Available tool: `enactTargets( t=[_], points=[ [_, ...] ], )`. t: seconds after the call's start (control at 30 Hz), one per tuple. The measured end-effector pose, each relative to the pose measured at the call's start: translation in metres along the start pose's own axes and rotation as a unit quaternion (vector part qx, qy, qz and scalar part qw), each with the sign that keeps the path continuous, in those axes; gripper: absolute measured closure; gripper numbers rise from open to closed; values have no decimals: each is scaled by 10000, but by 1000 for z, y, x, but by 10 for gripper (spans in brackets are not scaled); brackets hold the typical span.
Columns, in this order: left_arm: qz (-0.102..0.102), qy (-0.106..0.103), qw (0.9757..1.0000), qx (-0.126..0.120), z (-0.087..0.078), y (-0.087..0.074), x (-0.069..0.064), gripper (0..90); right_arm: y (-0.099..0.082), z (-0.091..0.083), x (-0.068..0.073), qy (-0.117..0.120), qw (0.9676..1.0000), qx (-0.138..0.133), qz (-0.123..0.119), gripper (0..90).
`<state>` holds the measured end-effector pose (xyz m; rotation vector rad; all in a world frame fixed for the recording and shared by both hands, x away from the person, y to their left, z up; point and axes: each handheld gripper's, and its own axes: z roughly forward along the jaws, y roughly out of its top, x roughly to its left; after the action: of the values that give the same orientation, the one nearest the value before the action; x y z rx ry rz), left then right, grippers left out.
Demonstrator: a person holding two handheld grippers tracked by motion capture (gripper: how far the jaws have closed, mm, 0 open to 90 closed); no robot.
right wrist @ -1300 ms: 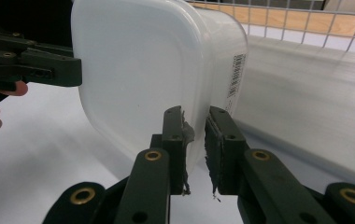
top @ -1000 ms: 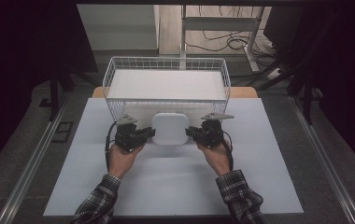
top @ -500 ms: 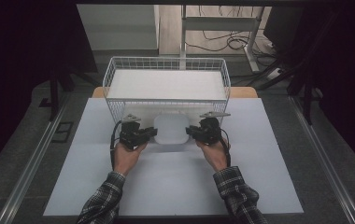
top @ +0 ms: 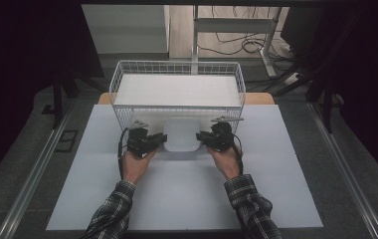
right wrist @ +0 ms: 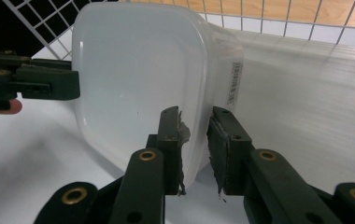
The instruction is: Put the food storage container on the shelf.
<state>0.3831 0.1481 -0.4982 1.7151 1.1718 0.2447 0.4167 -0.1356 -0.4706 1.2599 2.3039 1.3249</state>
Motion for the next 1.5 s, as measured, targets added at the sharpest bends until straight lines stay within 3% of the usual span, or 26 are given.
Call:
enactTargets(
  t=[0.23,0.27,0.4,0.7,0.83,1.0,1.2,1.37,1.5],
  points=[
    [115,188,9996,-157,5,3,0,684,4,6,1,-175,9998,-119,2,683],
    [247,325,9991,-150,6,3,-1,686,4,6,1,-243,9996,-142,-41,682],
    [454,590,9969,-239,10,8,-5,702,4,12,2,-416,9987,-274,-123,679],
    [591,851,9940,-358,15,12,-5,673,9,16,0,-655,9967,-456,-116,727],
    [577,763,9943,-464,9,12,-8,636,10,11,-3,-683,9962,-528,-106,773],
    [777,724,9935,-403,-2,8,-15,542,7,3,-2,-530,9971,-523,-138,851],
    [790,551,9944,-444,-24,-1,-19,336,0,-10,3,-210,9982,-450,-336,893],
    [799,258,9956,-412,-46,-17,-24,187,-6,-26,13,50,9978,-430,-494,894],
    [943,268,9945,-369,-62,-34,-32,104,-12,-35,25,222,9969,-460,-598,895]
  ],
)
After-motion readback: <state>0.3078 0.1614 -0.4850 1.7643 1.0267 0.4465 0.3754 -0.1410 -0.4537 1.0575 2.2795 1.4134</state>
